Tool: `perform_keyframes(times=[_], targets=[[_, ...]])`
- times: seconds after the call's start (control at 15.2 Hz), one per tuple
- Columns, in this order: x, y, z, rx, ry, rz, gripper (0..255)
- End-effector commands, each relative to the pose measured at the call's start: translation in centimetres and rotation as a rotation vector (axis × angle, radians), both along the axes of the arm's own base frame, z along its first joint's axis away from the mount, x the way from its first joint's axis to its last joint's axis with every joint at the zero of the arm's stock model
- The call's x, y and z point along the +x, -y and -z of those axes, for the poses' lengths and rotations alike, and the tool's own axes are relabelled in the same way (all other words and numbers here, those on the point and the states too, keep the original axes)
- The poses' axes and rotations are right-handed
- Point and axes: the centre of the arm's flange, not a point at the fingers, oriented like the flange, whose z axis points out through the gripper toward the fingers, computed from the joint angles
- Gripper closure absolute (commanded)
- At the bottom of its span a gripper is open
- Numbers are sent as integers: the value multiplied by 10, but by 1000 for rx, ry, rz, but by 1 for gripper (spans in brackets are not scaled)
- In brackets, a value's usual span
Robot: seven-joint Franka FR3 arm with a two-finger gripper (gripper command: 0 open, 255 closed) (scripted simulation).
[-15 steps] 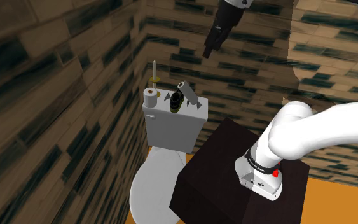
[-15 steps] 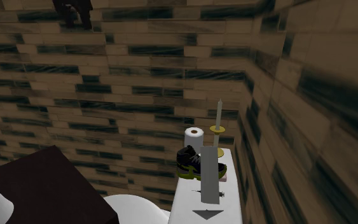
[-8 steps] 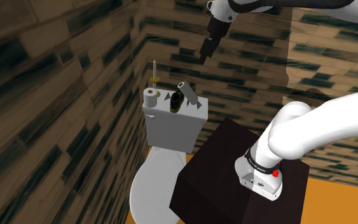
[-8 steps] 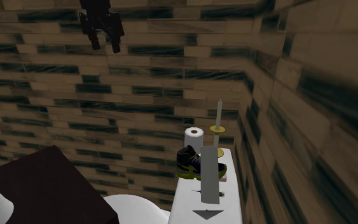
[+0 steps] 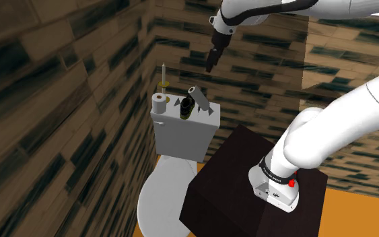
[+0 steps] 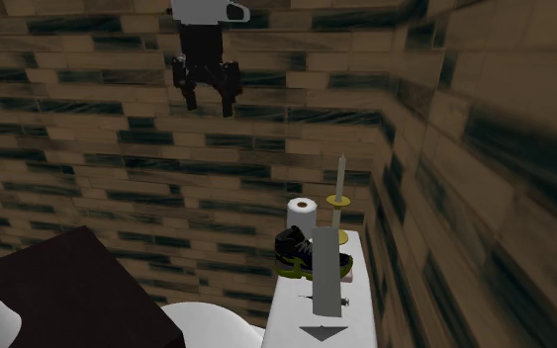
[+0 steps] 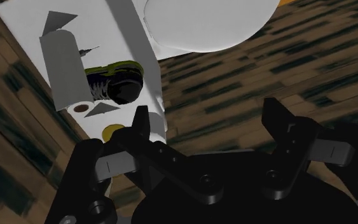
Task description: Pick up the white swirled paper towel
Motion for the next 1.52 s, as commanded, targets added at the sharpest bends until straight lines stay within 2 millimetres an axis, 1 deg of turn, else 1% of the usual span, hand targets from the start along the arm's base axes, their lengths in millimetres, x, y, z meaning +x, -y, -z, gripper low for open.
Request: perform_keyframes(times=[0.0,0.73,1.45], targets=[[16,15,18,1,-12,-21,0],[102,91,119,7,-82,-126,0],[188,157,226,14,-151,-231,0]])
